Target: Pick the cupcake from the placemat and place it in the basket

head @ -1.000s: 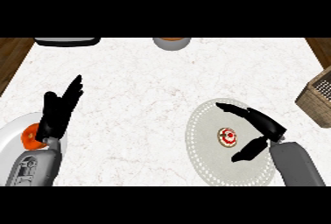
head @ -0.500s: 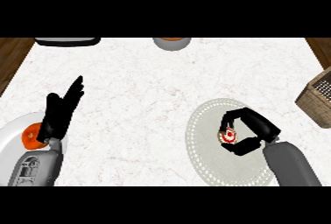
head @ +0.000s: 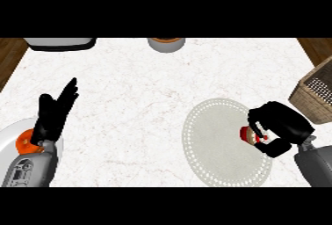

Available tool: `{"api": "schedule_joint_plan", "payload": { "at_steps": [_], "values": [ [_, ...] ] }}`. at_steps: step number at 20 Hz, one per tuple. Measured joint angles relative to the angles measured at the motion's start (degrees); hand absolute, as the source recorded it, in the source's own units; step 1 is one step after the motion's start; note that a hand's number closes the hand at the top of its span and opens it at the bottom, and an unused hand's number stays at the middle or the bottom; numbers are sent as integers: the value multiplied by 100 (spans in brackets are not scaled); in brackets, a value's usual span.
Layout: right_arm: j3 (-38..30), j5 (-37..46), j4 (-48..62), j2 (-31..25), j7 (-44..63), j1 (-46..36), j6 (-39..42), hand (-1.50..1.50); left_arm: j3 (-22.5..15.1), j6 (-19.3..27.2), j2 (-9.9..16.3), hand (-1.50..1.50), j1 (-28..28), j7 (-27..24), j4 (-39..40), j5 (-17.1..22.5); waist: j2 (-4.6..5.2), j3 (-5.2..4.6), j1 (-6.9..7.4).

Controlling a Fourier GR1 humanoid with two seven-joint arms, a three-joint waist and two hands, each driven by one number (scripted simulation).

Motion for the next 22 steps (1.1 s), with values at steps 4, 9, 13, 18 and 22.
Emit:
{"api": "schedule_joint_plan", "payload": {
  "at_steps": [4,9,13,18,22],
  "values": [
    [77,185,-1543,-262,461,583,219,150,-29,28,-44,0,140,-44,-62,-27,16,10,-14],
    [-589,-908,-2951,-86,941,1199,1091,150,-13,3,-38,0,149,46,-165,12,29,15,-25],
    [-1254,-2095,-3821,343,1424,1365,1650,150,6,4,-15,0,193,-19,-166,1,28,13,-58],
    [-2233,-3701,-4625,783,2472,1173,2122,150,-44,5,-60,0,222,4,-214,-12,17,4,-69],
    [-2973,-4902,-4911,648,3524,567,2237,150,-98,56,-116,0,93,81,-152,-68,28,-4,-32]
  ]
}}
